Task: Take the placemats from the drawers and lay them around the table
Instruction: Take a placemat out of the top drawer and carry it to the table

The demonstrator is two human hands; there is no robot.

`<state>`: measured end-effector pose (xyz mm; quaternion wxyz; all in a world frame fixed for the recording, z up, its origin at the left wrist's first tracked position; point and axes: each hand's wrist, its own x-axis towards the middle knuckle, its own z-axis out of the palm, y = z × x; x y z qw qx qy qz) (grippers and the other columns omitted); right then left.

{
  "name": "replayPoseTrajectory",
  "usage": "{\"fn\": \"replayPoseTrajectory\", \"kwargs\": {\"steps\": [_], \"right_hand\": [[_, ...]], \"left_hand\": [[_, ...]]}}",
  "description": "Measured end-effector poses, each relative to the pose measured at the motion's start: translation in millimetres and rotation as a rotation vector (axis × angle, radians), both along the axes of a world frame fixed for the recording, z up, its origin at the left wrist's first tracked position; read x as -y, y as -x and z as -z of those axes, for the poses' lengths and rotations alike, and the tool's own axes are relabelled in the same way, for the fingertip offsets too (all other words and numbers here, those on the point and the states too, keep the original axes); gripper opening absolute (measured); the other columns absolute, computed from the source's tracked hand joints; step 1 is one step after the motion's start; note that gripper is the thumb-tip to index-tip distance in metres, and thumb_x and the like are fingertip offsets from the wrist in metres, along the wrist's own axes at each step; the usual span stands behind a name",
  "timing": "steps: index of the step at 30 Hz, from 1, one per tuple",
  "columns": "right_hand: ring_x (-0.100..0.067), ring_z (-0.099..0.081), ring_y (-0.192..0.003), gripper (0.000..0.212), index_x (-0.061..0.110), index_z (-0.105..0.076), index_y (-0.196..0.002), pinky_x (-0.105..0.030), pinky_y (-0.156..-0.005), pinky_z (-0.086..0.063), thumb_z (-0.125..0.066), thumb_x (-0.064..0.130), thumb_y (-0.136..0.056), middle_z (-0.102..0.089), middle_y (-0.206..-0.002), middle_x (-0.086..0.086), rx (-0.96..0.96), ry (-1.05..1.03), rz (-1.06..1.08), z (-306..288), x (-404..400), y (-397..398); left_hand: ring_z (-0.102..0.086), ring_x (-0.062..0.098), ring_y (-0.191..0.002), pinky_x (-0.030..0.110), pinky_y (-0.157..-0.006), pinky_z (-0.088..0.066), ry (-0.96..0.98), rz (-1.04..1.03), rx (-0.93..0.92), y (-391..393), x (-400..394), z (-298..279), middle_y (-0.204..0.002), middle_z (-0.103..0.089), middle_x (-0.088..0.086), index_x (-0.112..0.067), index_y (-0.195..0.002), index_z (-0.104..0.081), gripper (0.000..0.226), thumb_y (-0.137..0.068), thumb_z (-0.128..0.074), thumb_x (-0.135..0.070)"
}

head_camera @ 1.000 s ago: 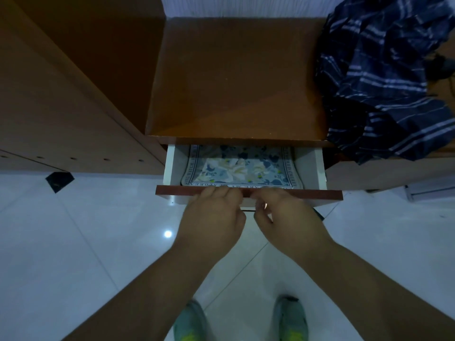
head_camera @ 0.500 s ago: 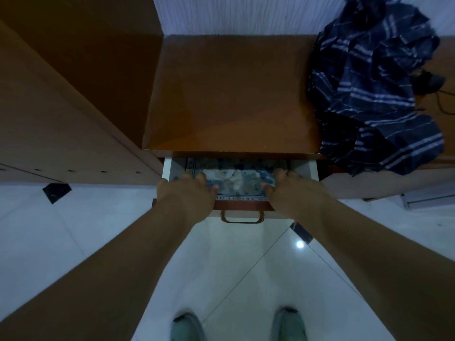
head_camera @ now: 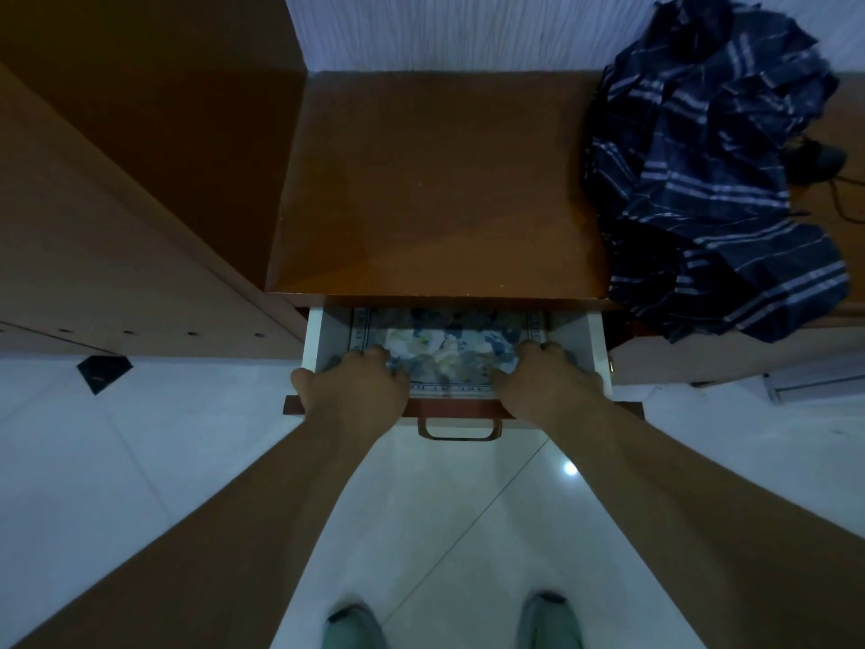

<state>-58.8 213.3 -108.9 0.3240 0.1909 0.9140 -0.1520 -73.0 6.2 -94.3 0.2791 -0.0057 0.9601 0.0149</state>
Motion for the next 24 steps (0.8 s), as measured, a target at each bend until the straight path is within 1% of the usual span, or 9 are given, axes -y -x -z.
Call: {"fn": "replayPoseTrajectory", "kwargs": {"steps": [3, 5, 7, 10, 13, 15, 17, 20, 24], "right_hand": [[-0.031, -0.056, -0.112, 0.048, 0.026, -0.061, -0.120, -0.049, -0.100, -0.046, -0.051, 0.050, -0.080, -0.051, -0.127, -0.006, -0.096, 0.078, 0.070, 0.4, -2.0, 0.1], [-0.029, -0.061, -0.102, 0.041, 0.026, -0.066, -0.114, -0.047, -0.093, -0.052, -0.056, 0.046, -0.079, -0.056, -0.123, -0.008, -0.157, 0.141, 0.116, -2.1, -3.9, 3.6], [-0.029, -0.063, -0.101, 0.034, 0.020, -0.067, -0.115, -0.043, -0.091, -0.055, -0.066, 0.035, -0.084, -0.056, -0.128, -0.011, -0.232, 0.176, 0.142, -2.0, -6.7, 5.1], [-0.026, -0.063, -0.101, 0.028, 0.015, -0.068, -0.115, -0.037, -0.091, -0.055, -0.070, 0.020, -0.088, -0.053, -0.132, -0.012, -0.355, 0.192, 0.139, 2.2, -12.6, 4.1], [-0.024, -0.062, -0.098, 0.025, 0.018, -0.070, -0.113, -0.034, -0.090, -0.054, -0.068, 0.019, -0.088, -0.053, -0.130, -0.010, -0.440, 0.210, 0.120, 4.8, -16.9, 3.7], [-0.022, -0.061, -0.097, 0.025, 0.021, -0.071, -0.113, -0.030, -0.086, -0.051, -0.067, 0.021, -0.089, -0.056, -0.125, -0.008, -0.477, 0.216, 0.105, 3.2, -18.7, 4.4], [-0.023, -0.059, -0.104, 0.029, 0.022, -0.071, -0.116, -0.028, -0.084, -0.049, -0.068, 0.028, -0.087, -0.061, -0.121, -0.007, -0.500, 0.205, 0.052, 1.1, -20.8, 3.5], [-0.027, -0.056, -0.112, 0.037, 0.025, -0.071, -0.117, -0.038, -0.089, -0.053, -0.067, 0.046, -0.086, -0.065, -0.122, 0.001, -0.515, 0.142, -0.045, -3.2, -22.7, -3.1], [-0.026, -0.055, -0.111, 0.053, 0.031, -0.067, -0.120, -0.041, -0.088, -0.048, -0.057, 0.068, -0.085, -0.065, -0.123, 0.008, -0.616, -0.025, -0.123, -8.3, -25.5, -16.8]], "left_hand": [[-0.058, 0.025, -0.106, 0.045, -0.091, -0.029, -0.110, -0.238, -0.061, 6.0, -0.9, -4.7, -0.118, -0.064, -0.003, -0.033, -0.119, -0.066, 0.029, -0.097, -0.049, -0.039], [-0.059, 0.026, -0.110, 0.044, -0.093, -0.031, -0.175, -0.293, -0.088, 9.1, 0.8, -3.0, -0.121, -0.064, -0.004, -0.035, -0.119, -0.068, 0.028, -0.097, -0.052, -0.032], [-0.060, 0.025, -0.110, 0.043, -0.093, -0.036, -0.195, -0.278, -0.113, 11.5, 2.0, -2.2, -0.118, -0.065, -0.005, -0.032, -0.117, -0.068, 0.027, -0.095, -0.053, -0.026], [-0.058, 0.023, -0.114, 0.040, -0.096, -0.037, -0.018, -0.101, 0.028, 15.1, -5.5, -4.7, -0.118, -0.065, 0.000, -0.020, -0.121, -0.061, 0.028, -0.096, -0.056, -0.030], [-0.055, 0.022, -0.112, 0.046, -0.102, -0.030, 0.073, -0.167, 0.053, 21.1, -13.0, -7.9, -0.106, -0.064, 0.001, -0.021, -0.112, -0.063, 0.018, -0.100, -0.052, -0.030], [-0.055, 0.023, -0.111, 0.047, -0.102, -0.032, -0.048, -0.262, -0.032, 26.6, -7.0, -4.3, -0.103, -0.063, 0.000, -0.023, -0.114, -0.066, 0.019, -0.100, -0.053, -0.027], [-0.055, 0.025, -0.113, 0.046, -0.106, -0.038, -0.229, -0.345, -0.086, 29.3, 2.6, -3.1, -0.113, -0.064, -0.001, -0.029, -0.120, -0.067, 0.025, -0.099, -0.054, -0.022], [-0.061, 0.025, -0.112, 0.046, -0.101, -0.051, -0.417, -0.286, -0.208, 26.2, 12.8, -3.9, -0.122, -0.070, -0.001, -0.030, -0.126, -0.068, 0.039, -0.095, -0.059, -0.009], [-0.063, 0.016, -0.094, 0.040, -0.087, -0.057, -0.537, -0.248, -0.453, 14.0, 14.6, -11.6, -0.106, -0.072, -0.006, -0.027, -0.117, -0.072, 0.021, -0.098, -0.064, -0.025]]}}
